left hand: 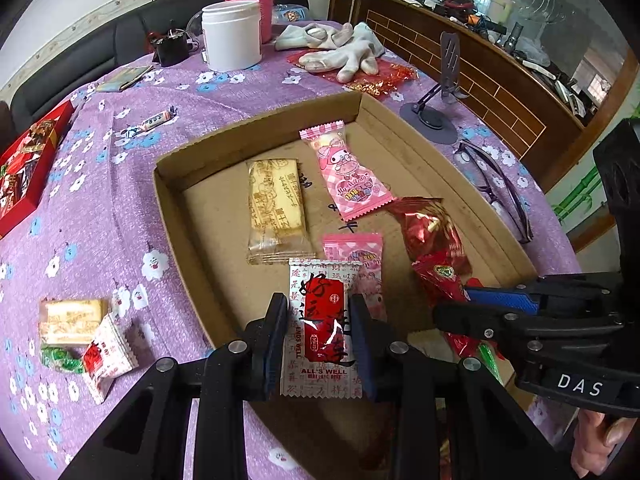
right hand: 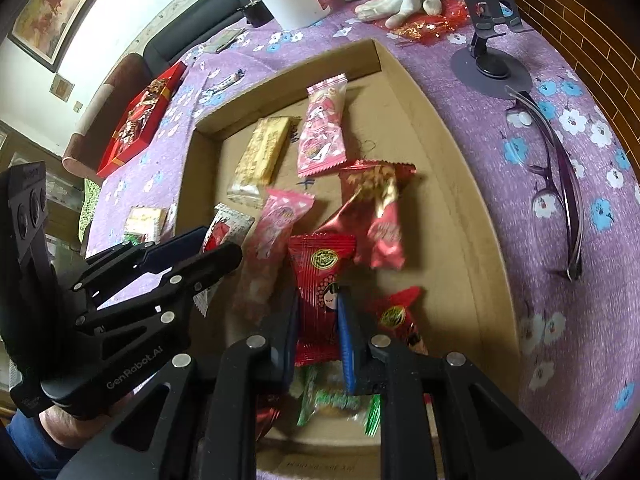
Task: Organize snacks
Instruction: 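Lower both packets into the tray and open both grippers to release them, then grasp the yellow cake bar with the right gripper while the left gripper grasps the green-twist candy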
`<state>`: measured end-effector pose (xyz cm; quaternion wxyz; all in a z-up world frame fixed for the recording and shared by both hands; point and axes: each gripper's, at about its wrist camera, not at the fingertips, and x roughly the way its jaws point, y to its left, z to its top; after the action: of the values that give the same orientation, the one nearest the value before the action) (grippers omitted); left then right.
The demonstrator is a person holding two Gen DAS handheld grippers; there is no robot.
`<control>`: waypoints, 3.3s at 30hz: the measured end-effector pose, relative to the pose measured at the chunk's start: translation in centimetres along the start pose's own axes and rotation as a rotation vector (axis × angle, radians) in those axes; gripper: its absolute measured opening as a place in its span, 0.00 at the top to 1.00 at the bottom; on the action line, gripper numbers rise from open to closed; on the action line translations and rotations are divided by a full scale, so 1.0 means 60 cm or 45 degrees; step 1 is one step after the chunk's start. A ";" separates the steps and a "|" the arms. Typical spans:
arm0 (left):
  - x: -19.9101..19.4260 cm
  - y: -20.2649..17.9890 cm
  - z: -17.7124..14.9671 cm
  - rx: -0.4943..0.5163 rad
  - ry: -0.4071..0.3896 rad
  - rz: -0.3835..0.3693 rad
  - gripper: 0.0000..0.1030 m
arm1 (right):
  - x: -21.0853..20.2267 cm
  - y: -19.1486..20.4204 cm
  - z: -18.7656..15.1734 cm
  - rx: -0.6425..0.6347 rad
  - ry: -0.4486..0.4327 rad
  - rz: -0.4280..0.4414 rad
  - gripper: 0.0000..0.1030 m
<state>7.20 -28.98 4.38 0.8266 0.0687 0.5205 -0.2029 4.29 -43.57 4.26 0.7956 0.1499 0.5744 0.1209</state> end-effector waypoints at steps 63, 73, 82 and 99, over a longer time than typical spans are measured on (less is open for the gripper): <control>-0.092 0.024 -0.048 -0.036 -0.138 -0.025 0.51 | -0.053 0.072 -0.041 -0.047 -0.094 -0.030 0.77; -0.132 0.087 -0.092 -0.131 -0.172 0.004 0.51 | -0.043 0.122 -0.041 -0.088 -0.083 -0.006 0.77; -0.156 0.196 -0.165 -0.335 -0.174 0.072 0.51 | -0.021 0.185 -0.038 -0.146 -0.047 0.032 0.77; -0.185 0.366 -0.310 -0.586 -0.116 0.205 0.51 | 0.120 0.385 0.018 -0.306 0.150 0.190 0.77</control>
<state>-3.53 -0.04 3.77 0.8565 -0.0896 0.5080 -0.0154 7.10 -19.65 6.97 0.7615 0.0886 0.5888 0.2562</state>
